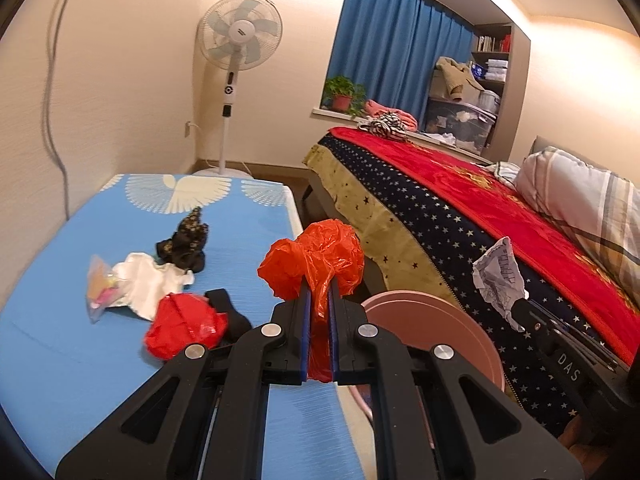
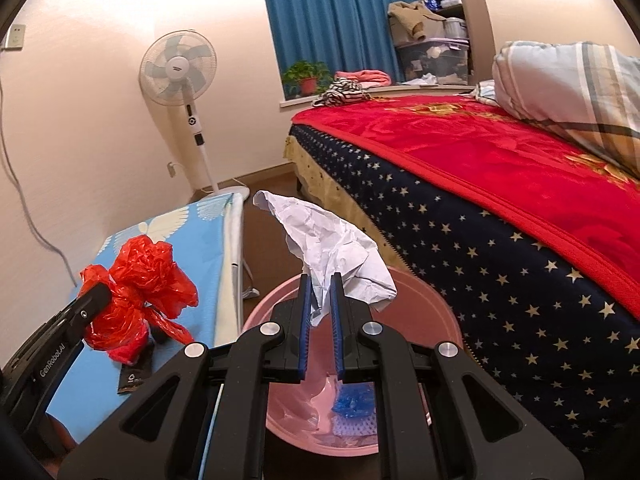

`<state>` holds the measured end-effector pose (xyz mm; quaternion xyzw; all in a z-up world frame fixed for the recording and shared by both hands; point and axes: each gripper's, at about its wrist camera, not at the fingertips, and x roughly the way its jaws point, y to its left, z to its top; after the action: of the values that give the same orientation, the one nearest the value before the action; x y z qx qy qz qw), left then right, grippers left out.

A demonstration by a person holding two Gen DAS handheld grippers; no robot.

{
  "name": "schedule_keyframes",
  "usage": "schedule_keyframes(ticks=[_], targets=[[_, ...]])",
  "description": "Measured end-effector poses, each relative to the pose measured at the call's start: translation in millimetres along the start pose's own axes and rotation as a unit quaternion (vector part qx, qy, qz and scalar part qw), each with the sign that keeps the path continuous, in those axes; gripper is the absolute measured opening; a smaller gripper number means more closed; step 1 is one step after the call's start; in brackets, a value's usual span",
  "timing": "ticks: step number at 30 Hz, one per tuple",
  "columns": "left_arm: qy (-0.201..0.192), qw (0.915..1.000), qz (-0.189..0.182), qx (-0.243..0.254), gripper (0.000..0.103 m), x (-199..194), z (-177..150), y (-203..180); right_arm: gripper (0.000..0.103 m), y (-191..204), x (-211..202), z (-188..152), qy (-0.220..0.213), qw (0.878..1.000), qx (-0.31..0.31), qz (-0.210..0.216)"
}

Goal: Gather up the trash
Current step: 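Carry the orange bag and white paper over the pink wastebasket and open both tools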

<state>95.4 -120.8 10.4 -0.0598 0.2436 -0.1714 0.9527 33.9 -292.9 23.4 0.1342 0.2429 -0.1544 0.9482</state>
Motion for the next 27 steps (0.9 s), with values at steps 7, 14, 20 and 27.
schedule_keyframes(ticks=[7, 14, 20, 27], targets=[[0.011, 0.9996, -0.024, 0.01, 0.007, 14.2, -1.9, -15.1, 0.01, -12.0, 7.9, 0.3, 0.005, 1.0, 0.011, -0.013], [0.035, 0.9969, -0.063, 0.029, 0.007, 30.8, -7.9, -34.7, 0.01, -22.5, 16.4, -0.5, 0.015, 0.999, 0.021, -0.029], [0.046, 0.9959, -0.073, 0.028, 0.007, 39.1, -11.2, -39.9, 0.01, -30.4, 19.7, -2.6, 0.021, 0.999, 0.028, -0.039], [0.064, 0.9934, -0.093, 0.021, 0.017, 47.3, -11.3, -49.2, 0.025, -34.1, 16.5, -1.7, 0.022, 0.998, 0.029, -0.053]])
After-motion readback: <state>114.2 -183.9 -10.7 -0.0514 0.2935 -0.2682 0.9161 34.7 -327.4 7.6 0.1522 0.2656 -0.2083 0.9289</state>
